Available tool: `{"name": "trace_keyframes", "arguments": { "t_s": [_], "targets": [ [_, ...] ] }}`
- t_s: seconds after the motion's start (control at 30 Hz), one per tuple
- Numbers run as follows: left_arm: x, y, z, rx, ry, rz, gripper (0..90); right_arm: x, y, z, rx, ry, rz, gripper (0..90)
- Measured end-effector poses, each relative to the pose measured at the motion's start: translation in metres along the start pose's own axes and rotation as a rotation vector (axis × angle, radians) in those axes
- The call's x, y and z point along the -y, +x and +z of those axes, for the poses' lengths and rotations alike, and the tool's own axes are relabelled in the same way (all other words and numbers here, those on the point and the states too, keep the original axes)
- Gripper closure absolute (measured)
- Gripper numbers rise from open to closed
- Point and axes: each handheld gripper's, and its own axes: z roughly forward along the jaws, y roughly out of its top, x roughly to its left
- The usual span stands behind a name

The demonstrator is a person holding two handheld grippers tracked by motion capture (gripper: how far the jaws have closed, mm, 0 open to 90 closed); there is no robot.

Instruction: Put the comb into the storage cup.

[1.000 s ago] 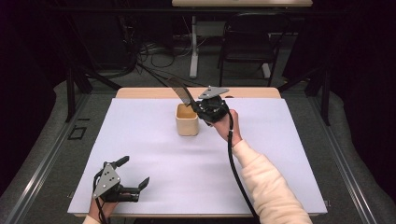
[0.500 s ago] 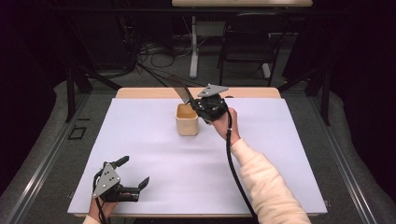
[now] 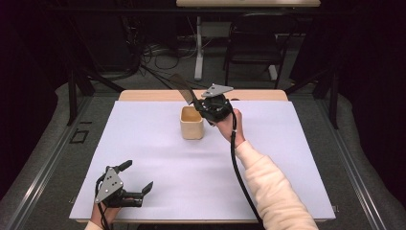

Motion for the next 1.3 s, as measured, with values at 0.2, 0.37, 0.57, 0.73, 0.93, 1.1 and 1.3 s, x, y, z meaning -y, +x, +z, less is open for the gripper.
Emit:
{"name": "trace_keyframes", "arguments": {
  "t_s": [0.2,0.37,0.57,0.73,0.93,1.1,1.3],
  "targets": [
    [0.0,0.0,0.0,-0.001,-0.001,-0.002,0.2,-0.002,0.0,0.001,0.003,-0.001,0.003,72.4],
    [0.0,0.0,0.0,-0.002,0.0,-0.003,0.2,-0.004,-0.001,0.002,0.002,-0.001,0.007,72.4],
    [0.0,0.0,0.0,-0.001,-0.002,-0.003,0.2,-0.009,0.0,0.003,0.003,-0.011,0.004,72.4],
    [0.0,0.0,0.0,-0.001,-0.001,-0.003,0.2,-0.012,0.001,0.003,-0.001,-0.022,0.004,72.4],
    [0.0,0.0,0.0,-0.001,-0.002,-0.006,0.2,-0.012,0.001,0.006,0.0,-0.035,0.008,72.4],
    [0.0,0.0,0.0,0.0,-0.002,-0.005,0.2,-0.013,0.001,0.007,0.005,-0.041,0.006,72.4],
    [0.0,0.0,0.0,0.0,-0.002,-0.004,0.2,-0.014,0.001,0.009,0.0,-0.052,0.011,72.4]
  ]
}}
